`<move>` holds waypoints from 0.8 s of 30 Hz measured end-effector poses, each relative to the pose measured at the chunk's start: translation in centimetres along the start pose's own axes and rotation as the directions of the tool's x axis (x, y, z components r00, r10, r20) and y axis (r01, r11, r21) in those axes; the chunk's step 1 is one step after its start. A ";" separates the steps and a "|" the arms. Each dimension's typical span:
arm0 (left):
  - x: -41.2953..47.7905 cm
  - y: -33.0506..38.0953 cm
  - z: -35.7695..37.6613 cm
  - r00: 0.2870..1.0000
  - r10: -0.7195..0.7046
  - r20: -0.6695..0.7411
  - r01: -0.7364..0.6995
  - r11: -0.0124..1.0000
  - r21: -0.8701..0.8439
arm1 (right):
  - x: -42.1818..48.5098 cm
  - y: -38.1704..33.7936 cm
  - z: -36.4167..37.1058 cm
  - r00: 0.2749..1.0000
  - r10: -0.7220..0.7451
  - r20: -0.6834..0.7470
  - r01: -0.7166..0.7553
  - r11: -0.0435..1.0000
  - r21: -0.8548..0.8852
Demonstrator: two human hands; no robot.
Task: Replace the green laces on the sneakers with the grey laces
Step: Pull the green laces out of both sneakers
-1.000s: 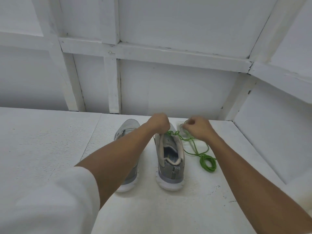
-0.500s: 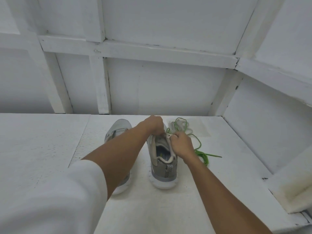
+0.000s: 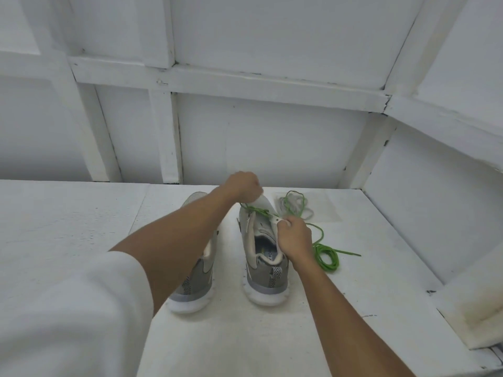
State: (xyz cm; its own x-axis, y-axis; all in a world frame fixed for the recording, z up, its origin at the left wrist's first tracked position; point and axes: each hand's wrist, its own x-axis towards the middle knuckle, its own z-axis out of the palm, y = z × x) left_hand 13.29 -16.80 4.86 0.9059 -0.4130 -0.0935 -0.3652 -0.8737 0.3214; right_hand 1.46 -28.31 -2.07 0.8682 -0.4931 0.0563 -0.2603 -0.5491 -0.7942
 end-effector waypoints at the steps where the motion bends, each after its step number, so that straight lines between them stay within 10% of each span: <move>1: -0.2 1.0 0.7 0.998 0.045 0.040 -0.047 0.997 0.056 | 0.0 0.0 0.0 1.000 -0.009 -0.004 0.009 1.000 -0.002; 8: -0.5 2.0 3.0 0.997 0.026 0.070 -0.047 0.947 0.317 | -0.3 0.0 -0.2 1.000 -0.023 -0.011 0.023 1.000 0.005; 16: 0.2 -3.7 -5.0 0.941 -0.185 -0.284 0.275 0.908 0.318 | -0.6 -0.3 -0.4 1.000 -0.008 -0.017 0.008 1.000 0.028; 24: 0.0 2.2 2.0 0.995 0.062 0.083 -0.083 0.955 0.286 | -0.5 -0.3 -0.3 1.000 -0.007 -0.029 0.008 0.999 0.033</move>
State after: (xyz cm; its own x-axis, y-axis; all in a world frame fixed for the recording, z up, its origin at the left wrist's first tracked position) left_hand 12.03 -19.26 3.70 0.8607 -0.4860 -0.1516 -0.4851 -0.8733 0.0455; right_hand 0.96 -28.09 -1.68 0.8572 -0.5088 0.0790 -0.2399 -0.5304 -0.8131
